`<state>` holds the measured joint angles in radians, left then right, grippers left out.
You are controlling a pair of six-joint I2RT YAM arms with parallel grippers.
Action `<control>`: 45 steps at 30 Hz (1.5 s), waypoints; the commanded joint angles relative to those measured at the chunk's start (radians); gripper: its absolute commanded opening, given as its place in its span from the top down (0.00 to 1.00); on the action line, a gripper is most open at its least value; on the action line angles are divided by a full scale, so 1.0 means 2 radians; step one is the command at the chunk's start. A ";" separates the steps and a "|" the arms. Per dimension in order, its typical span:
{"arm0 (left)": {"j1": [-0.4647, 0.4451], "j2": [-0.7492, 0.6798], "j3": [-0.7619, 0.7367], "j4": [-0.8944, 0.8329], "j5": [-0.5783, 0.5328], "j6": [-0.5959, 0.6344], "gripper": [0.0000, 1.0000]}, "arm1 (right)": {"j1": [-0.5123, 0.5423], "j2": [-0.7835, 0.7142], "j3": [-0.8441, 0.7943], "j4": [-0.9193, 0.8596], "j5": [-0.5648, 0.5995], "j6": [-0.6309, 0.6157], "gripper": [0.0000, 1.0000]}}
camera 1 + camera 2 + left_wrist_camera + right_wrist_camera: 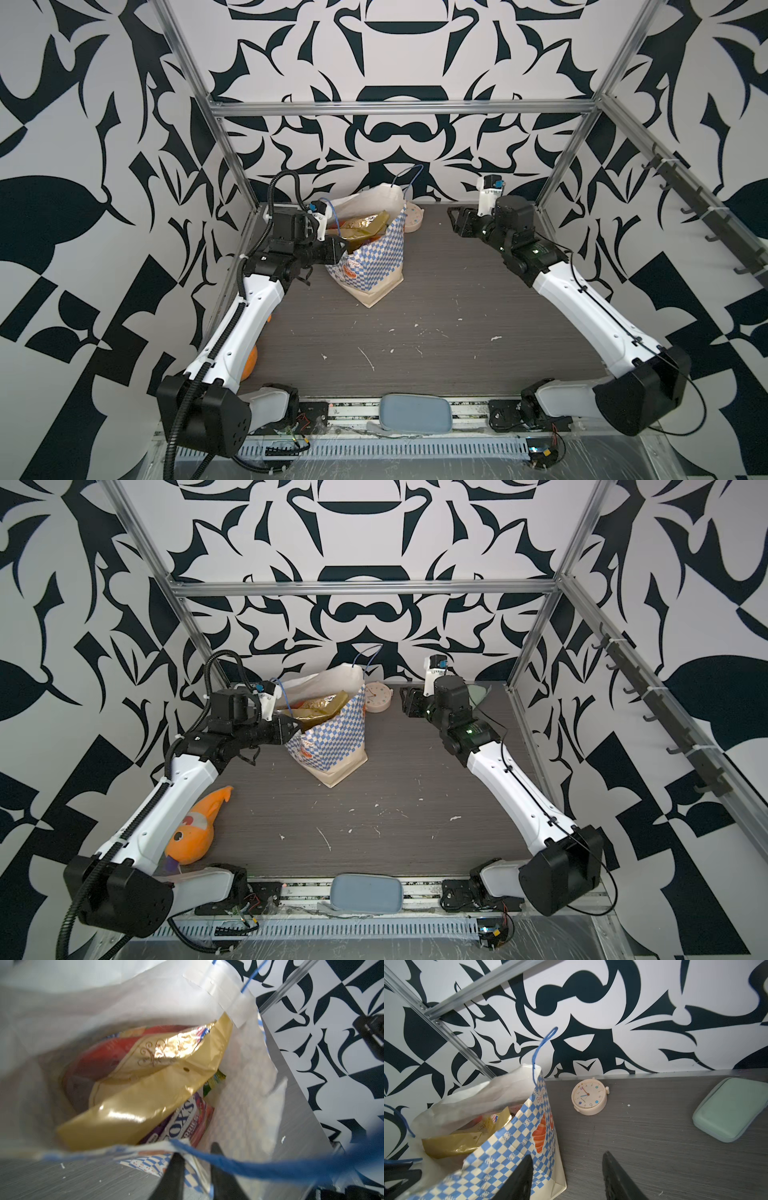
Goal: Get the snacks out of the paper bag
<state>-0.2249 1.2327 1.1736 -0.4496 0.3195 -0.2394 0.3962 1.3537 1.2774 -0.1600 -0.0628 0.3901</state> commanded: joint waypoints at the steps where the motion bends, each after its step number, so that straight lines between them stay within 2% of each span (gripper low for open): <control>1: 0.000 -0.030 -0.007 0.056 -0.037 -0.025 0.30 | 0.003 0.021 0.020 0.005 -0.033 0.007 0.43; 2: 0.000 -0.036 -0.008 0.062 -0.040 -0.027 0.23 | 0.003 0.029 0.023 0.006 -0.041 0.008 0.43; 6: 0.000 -0.070 -0.004 0.069 -0.068 -0.027 0.21 | 0.003 0.067 0.038 0.008 -0.068 0.008 0.43; 9: 0.000 -0.115 -0.021 0.089 -0.094 -0.011 0.13 | 0.003 0.090 0.049 0.009 -0.082 0.007 0.43; 10: 0.000 -0.129 -0.026 0.090 -0.114 -0.007 0.12 | 0.003 0.095 0.050 0.013 -0.083 0.007 0.43; 14: 0.009 -0.180 -0.042 0.078 -0.256 0.009 0.11 | 0.003 0.108 0.050 0.028 -0.087 0.010 0.42; 16: 0.046 -0.180 -0.037 0.061 -0.303 -0.009 0.14 | 0.003 0.112 0.052 0.034 -0.093 0.010 0.42; 17: 0.082 -0.174 -0.033 0.056 -0.295 -0.027 0.18 | 0.003 0.115 0.052 0.038 -0.095 0.010 0.42; 19: 0.169 -0.158 -0.037 0.062 -0.233 -0.092 0.20 | 0.003 0.120 0.053 0.042 -0.095 0.009 0.42; 21: 0.261 -0.136 -0.059 0.100 -0.157 -0.164 0.28 | 0.003 0.125 0.057 0.042 -0.097 0.009 0.42; 23: 0.298 -0.104 -0.076 0.133 -0.139 -0.211 0.33 | 0.003 0.126 0.059 0.043 -0.099 0.011 0.42; 24: 0.302 -0.075 -0.076 0.152 -0.127 -0.214 0.34 | 0.003 0.125 0.058 0.044 -0.101 0.013 0.42; 25: 0.303 -0.043 -0.064 0.159 -0.109 -0.212 0.34 | 0.003 0.124 0.056 0.047 -0.103 0.014 0.42; 27: 0.305 0.048 -0.026 0.200 -0.007 -0.199 0.35 | 0.003 0.120 0.050 0.052 -0.110 0.015 0.42; 30: 0.301 0.170 0.054 0.214 0.088 -0.193 0.37 | 0.003 0.110 0.046 0.043 -0.120 0.017 0.43; 32: 0.287 0.229 0.105 0.204 0.118 -0.176 0.36 | 0.003 0.097 0.036 0.047 -0.127 0.020 0.43; 34: 0.260 0.281 0.170 0.158 0.121 -0.134 0.35 | 0.003 0.079 0.019 0.054 -0.129 0.022 0.43; 36: 0.233 0.349 0.253 0.099 0.141 -0.095 0.35 | 0.003 0.060 0.001 0.061 -0.128 0.022 0.43; 41: 0.188 0.513 0.459 -0.018 0.198 -0.051 0.37 | 0.003 0.025 -0.027 0.056 -0.119 0.010 0.43; 45: 0.142 0.612 0.621 -0.128 0.212 0.006 0.38 | 0.003 -0.002 -0.046 0.053 -0.108 0.002 0.43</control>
<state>0.1078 2.3661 2.2585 -0.4477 0.6594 -0.3443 0.3988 1.3937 1.2034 -0.0814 -0.2981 0.4156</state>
